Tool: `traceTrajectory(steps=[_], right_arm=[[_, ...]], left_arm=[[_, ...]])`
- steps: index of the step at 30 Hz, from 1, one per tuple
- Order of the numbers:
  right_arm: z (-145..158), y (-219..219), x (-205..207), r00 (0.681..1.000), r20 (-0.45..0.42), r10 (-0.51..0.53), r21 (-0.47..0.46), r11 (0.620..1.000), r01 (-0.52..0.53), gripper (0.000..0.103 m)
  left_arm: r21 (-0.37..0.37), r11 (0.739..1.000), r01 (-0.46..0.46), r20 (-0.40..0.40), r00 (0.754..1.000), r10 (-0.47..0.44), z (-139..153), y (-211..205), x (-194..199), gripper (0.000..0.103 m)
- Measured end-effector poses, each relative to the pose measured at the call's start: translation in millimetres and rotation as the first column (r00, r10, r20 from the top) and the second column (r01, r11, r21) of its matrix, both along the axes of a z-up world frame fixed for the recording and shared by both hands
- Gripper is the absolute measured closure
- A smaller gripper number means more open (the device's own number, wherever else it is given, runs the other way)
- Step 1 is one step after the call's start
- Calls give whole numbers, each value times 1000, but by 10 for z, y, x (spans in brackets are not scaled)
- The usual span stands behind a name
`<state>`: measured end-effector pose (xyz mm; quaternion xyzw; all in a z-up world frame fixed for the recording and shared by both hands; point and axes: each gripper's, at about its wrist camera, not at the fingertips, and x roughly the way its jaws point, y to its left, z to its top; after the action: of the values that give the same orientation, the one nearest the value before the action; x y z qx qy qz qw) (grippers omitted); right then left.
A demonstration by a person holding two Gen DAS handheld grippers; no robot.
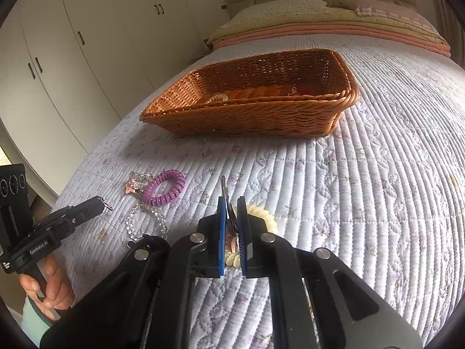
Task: Organize jewelry
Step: 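Carry both held items into the wicker basket and open both tools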
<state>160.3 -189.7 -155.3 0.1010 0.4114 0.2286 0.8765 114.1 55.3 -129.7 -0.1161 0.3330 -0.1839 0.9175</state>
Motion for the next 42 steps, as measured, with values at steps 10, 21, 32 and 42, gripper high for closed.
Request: traceTrajectory(steps=[10, 21, 32, 42], right_arm=[[130, -75, -51, 999, 29, -13, 28, 1000, 12, 97], [994, 20, 201, 977, 212, -19, -1, 1000, 19, 97], [642, 196, 1432, 999, 10, -45, -14, 999, 46, 97], [192, 272, 1618, 992, -103, -73, -91, 994, 64, 96]], left_arm=[[-5, 1000, -7, 48, 999, 7, 170, 19, -35, 95], [14, 996, 88, 202, 975, -89, 885, -312, 515, 95], [47, 997, 60, 39, 997, -61, 546, -581, 1726, 95], [87, 993, 80, -45, 996, -76, 260, -651, 1871, 93]])
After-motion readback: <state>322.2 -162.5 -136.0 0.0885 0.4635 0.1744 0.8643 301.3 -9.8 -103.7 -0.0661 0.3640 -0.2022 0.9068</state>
